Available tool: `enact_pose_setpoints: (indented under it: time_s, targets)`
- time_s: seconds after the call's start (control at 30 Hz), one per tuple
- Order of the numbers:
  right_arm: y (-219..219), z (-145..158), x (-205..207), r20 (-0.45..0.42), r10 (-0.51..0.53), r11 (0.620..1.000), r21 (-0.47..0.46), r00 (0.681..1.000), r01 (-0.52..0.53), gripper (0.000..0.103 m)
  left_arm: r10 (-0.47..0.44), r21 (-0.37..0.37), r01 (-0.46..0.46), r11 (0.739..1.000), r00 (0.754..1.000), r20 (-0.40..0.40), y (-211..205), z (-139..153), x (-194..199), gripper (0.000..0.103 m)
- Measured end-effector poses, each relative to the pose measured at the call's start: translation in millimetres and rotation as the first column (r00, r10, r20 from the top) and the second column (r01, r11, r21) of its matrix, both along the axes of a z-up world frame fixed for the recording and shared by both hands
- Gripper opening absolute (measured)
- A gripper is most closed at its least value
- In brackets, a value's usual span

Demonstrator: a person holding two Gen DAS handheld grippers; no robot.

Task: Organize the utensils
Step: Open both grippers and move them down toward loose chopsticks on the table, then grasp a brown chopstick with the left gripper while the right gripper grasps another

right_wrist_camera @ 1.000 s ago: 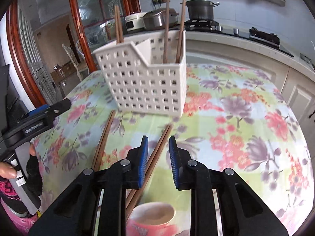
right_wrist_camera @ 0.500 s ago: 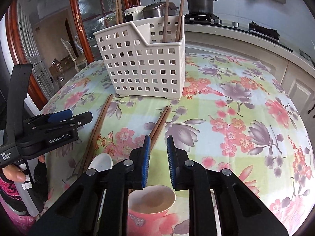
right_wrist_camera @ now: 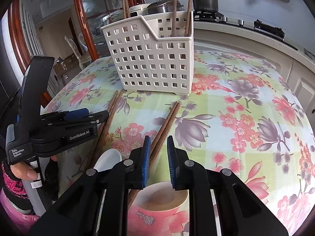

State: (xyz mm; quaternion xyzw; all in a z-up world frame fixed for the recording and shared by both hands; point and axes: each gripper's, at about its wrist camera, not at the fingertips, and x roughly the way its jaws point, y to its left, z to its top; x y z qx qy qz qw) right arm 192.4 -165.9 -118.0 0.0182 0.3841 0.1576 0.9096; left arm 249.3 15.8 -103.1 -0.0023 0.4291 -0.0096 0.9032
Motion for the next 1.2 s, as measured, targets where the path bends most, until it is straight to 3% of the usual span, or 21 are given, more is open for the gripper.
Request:
enact_pose_setpoints:
  time_s: [0.13,0.3,0.37,0.5,1.2]
  targets:
    - [-0.2,-0.9,3.9,-0.020,-0.002,1.000,0.006,1.000,0.002,0.016,-0.023,0.036,0.023,0.999,1.000,0.006,-6.2,-0.4,0.4,0.037]
    - [1.8,0.0,11.1,-0.036,-0.018,1.000,-0.012,0.999,0.017,0.011,-0.049,0.022,0.049,0.999,0.999,0.010,-5.7,0.5,0.9,0.022]
    - [2.2,-0.7,14.1,-0.046,-0.026,0.999,-0.021,0.999,0.025,0.010,-0.057,0.006,0.057,0.998,0.998,0.013,-3.9,0.6,0.6,0.012]
    - [4.8,-3.3,18.5,-0.074,-0.022,1.000,-0.011,0.997,0.022,0.010,-0.067,-0.014,0.067,0.998,0.998,0.013,-0.6,0.8,0.9,0.011]
    - [22.9,-10.5,36.5,-0.124,-0.080,0.989,-0.135,0.989,0.063,0.010,-0.072,-0.056,0.073,0.996,0.997,0.009,7.6,0.8,4.0,0.011]
